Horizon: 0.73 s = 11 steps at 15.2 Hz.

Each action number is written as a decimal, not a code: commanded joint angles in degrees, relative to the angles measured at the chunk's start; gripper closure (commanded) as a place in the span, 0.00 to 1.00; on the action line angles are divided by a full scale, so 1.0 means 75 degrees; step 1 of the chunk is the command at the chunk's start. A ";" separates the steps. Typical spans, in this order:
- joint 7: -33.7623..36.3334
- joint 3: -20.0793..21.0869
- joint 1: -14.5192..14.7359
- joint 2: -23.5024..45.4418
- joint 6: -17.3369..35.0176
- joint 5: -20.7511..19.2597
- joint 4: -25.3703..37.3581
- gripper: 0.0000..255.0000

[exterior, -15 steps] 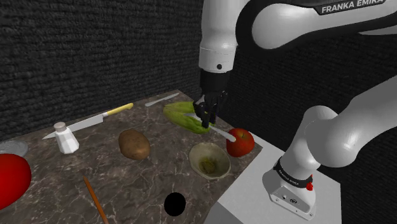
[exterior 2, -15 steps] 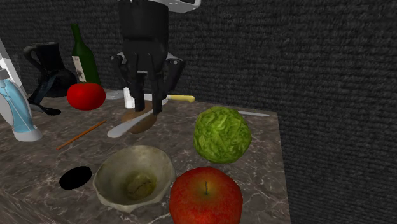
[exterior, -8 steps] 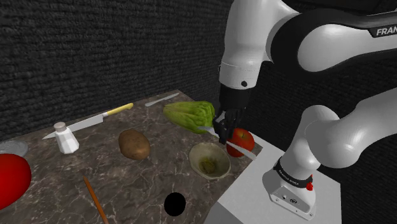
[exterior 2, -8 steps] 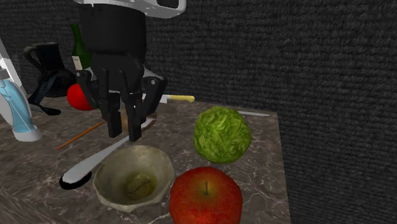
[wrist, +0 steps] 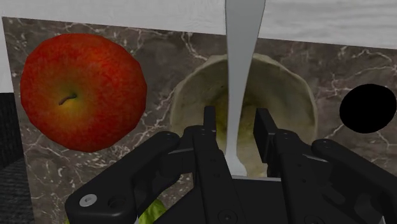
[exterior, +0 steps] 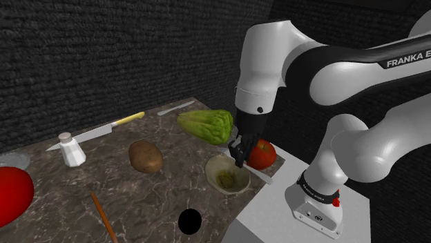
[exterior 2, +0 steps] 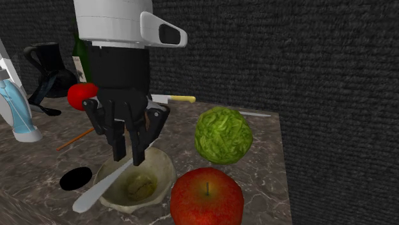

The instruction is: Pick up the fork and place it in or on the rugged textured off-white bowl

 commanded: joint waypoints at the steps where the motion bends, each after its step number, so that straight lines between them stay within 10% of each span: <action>1: -0.0020 0.0032 0.0000 0.0062 0.0168 0.0024 -0.0101 1.00; 8: -0.0020 0.0032 0.0000 0.0062 0.0168 0.0024 -0.0101 1.00; 9: -0.0020 0.0032 0.0000 0.0062 0.0168 0.0023 -0.0101 0.00; 11: -0.0020 0.0032 0.0000 0.0062 0.0167 0.0023 -0.0101 0.00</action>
